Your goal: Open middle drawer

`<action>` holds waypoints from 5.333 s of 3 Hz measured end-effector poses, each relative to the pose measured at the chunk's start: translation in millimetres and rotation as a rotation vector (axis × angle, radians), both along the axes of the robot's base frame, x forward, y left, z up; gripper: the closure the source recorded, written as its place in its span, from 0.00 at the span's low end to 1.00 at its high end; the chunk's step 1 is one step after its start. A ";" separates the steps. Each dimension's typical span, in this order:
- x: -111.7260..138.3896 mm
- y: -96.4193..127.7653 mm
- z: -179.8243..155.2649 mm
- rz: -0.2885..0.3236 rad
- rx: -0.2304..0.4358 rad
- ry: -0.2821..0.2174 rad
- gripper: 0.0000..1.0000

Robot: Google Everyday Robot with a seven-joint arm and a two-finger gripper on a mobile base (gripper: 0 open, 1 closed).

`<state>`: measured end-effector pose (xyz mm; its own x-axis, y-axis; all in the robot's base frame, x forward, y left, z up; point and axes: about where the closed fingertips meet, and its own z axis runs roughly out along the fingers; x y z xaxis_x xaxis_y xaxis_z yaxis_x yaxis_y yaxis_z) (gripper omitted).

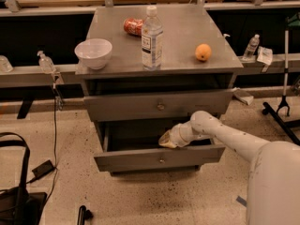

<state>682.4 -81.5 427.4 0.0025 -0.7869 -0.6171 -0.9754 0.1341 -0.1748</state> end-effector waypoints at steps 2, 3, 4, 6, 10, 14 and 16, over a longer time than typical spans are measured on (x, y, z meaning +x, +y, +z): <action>-38.2 -11.5 0.9 0.019 -0.034 0.018 1.00; -46.4 -12.5 3.0 0.026 -0.038 0.021 1.00; -46.4 -12.5 5.9 0.026 -0.038 0.021 1.00; -3.8 1.1 22.3 0.015 -0.020 -0.056 1.00; -29.4 8.9 -23.1 0.059 -0.020 0.073 1.00; -82.0 -8.8 -7.1 0.098 -0.038 0.108 1.00; -79.4 -12.1 57.6 0.100 0.051 -0.061 1.00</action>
Offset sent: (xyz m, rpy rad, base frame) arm -0.0924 -0.0307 0.0106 -0.0776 0.0343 0.0442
